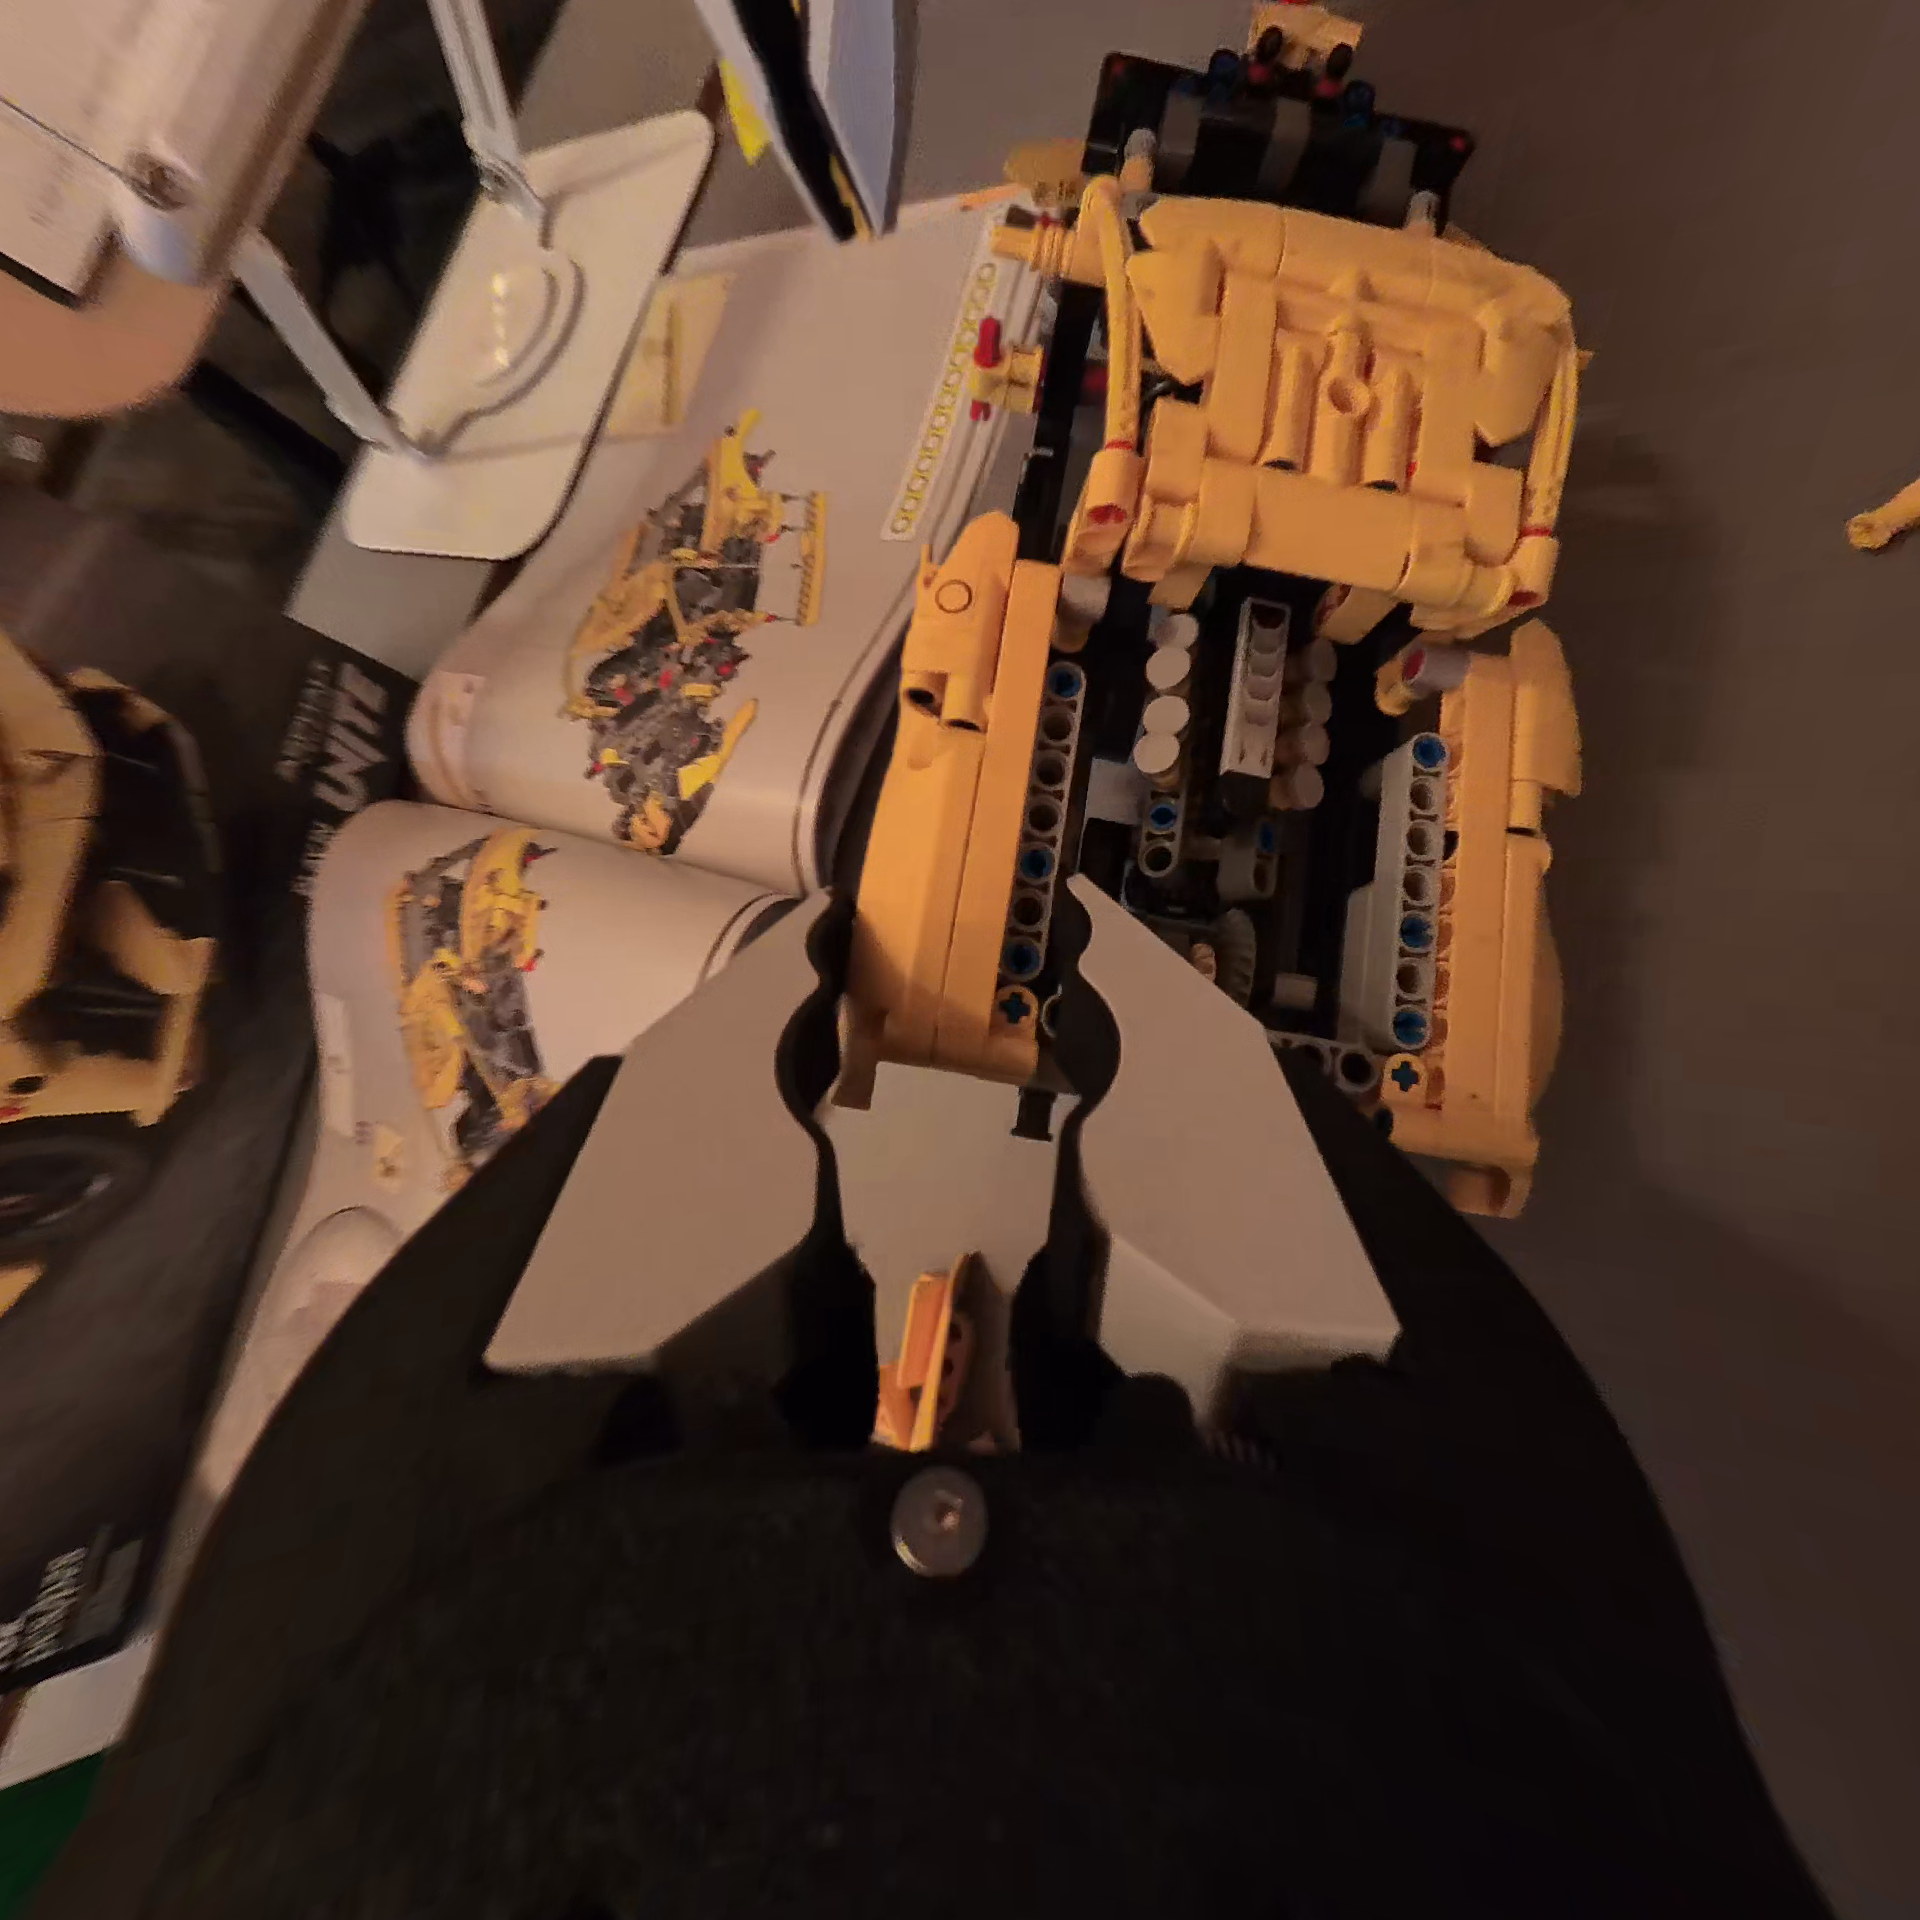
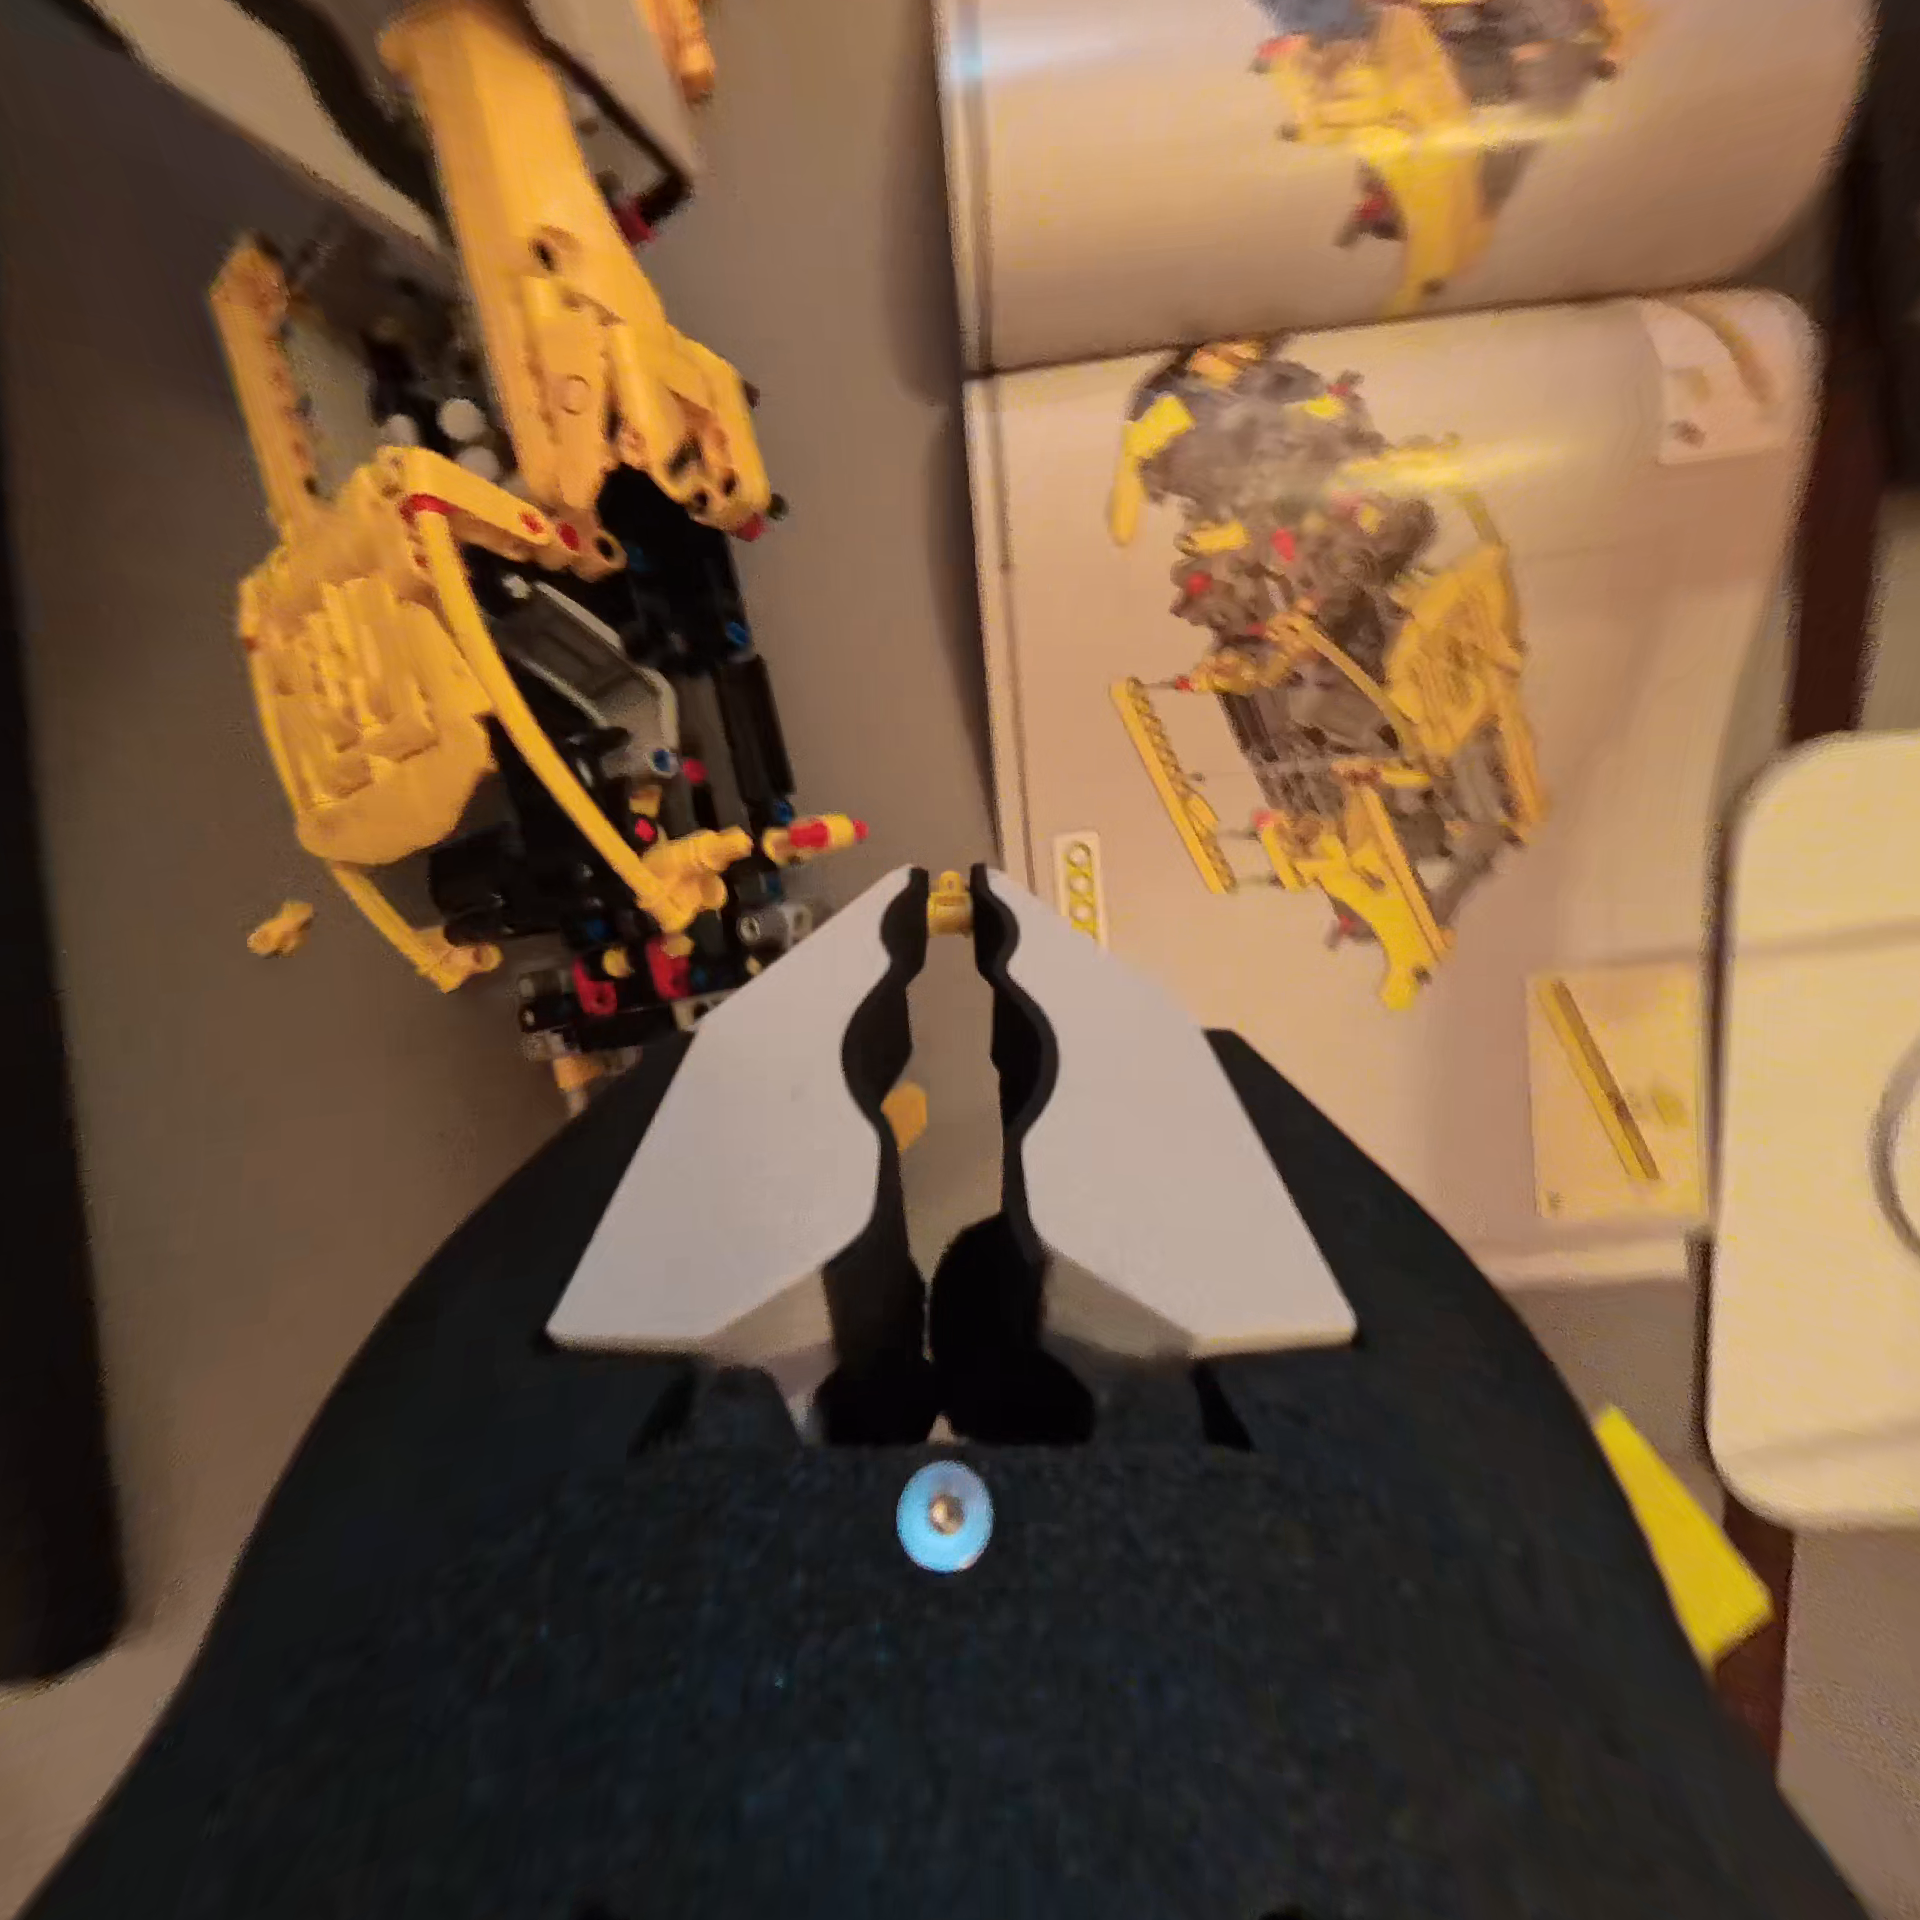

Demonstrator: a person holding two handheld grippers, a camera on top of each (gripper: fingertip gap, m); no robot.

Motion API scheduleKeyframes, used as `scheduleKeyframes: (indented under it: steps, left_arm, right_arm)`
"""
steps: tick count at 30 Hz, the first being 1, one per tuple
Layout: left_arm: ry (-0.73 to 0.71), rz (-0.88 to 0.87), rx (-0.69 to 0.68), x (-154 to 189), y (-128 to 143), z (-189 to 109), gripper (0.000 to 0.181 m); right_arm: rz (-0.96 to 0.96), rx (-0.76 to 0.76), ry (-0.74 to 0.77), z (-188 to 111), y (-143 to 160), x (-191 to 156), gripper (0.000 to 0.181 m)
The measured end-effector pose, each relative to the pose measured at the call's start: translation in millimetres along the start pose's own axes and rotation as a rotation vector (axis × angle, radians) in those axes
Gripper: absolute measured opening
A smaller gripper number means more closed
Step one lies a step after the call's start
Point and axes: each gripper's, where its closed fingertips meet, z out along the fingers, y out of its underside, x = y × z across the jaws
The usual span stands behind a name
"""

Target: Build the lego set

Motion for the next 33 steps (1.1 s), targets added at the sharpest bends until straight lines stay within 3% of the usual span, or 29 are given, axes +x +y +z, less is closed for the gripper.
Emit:
scheduleKeyframes:
  steps: [3, 6, 9, 11, 14, 19, 28, 33]
  left_arm:
    - [-0.109, 0.062, 0.000, -4, -4, -10, 0.037]
    - [-0.170, 0.105, 0.000, -2, -8, -15, 0.037]
    - [-0.193, 0.114, 0.002, -1, -10, -16, 0.037]
    - [-0.213, 0.132, -0.002, -2, -13, -17, 0.037]
    - [-0.254, 0.177, -0.008, -2, -19, -20, 0.038]
    - [-0.325, 0.219, -0.009, 6, -26, -26, 0.038]
    - [-0.406, 0.224, -0.004, 19, -26, -34, 0.038]
    - [-0.416, 0.236, -0.002, 20, -28, -36, 0.038]
  right_arm:
    - [0.110, 0.037, 0.206, -30, 19, 6, 0.006]
    - [0.283, 0.189, 0.185, -50, 24, -35, 0.006]
    - [0.371, 0.145, 0.089, -27, 57, -98, 0.006]
    - [0.417, -0.011, 0.005, 1, 91, -144, 0.007]
    - [0.387, -0.166, 0.041, 20, 115, -177, 0.007]
    - [0.363, -0.332, 0.067, 30, 132, -192, 0.007]
    - [0.322, -0.358, 0.094, 31, 129, -194, 0.014]
    - [0.329, -0.310, 0.116, 16, 126, -192, 0.037]
